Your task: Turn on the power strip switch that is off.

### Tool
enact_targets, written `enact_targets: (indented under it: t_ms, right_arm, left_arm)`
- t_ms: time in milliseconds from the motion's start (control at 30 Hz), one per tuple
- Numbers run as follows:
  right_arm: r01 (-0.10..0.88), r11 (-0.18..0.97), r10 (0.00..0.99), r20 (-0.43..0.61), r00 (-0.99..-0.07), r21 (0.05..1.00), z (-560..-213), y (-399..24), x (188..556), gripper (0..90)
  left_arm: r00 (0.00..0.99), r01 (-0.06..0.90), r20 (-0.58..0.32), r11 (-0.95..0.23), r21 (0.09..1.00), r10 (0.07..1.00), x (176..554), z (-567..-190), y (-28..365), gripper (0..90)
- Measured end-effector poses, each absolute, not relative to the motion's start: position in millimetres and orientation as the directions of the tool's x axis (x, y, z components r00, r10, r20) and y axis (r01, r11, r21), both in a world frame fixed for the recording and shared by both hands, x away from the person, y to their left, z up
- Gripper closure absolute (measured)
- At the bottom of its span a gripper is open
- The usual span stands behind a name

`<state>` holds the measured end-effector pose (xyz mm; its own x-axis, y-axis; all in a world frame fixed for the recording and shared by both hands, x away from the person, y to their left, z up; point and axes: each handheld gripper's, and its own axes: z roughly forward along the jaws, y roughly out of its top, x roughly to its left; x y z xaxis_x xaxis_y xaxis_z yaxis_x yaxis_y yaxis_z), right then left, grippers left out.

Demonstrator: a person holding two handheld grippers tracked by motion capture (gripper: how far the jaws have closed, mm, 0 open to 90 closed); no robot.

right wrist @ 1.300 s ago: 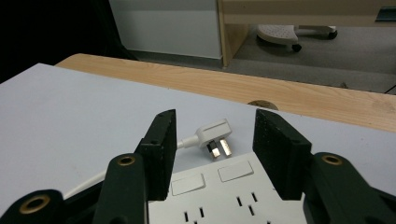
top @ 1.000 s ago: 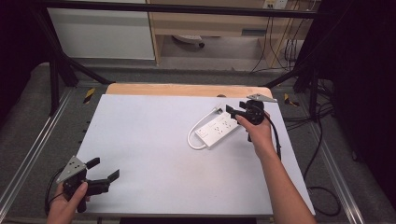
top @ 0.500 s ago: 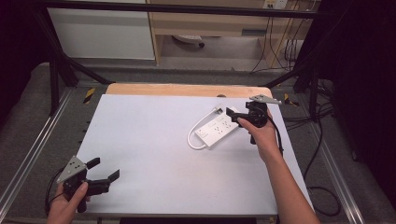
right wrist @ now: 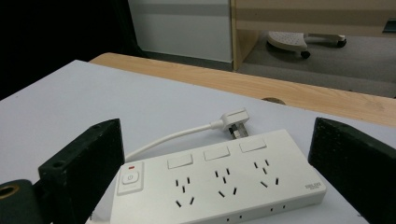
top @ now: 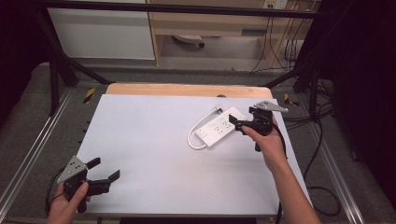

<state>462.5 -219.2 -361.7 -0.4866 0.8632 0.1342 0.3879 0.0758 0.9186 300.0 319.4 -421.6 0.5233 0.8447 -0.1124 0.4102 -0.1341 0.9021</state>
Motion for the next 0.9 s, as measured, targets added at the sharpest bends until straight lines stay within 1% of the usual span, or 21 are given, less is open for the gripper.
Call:
enact_targets:
  t_ms: [500,900]
  right_arm:
    - [0.378,0.075,0.852,0.138,-0.505,0.923,-373,-231,423,2.9]
    - [0.347,0.056,0.861,0.131,-0.492,0.936,-397,-255,384,2.9]
  left_arm:
    - [0.523,0.413,-0.113,-0.135,0.901,0.845,300,-422,319,6.0]
    - [0.524,0.414,-0.112,-0.137,0.900,0.844,299,-422,318,6.0]
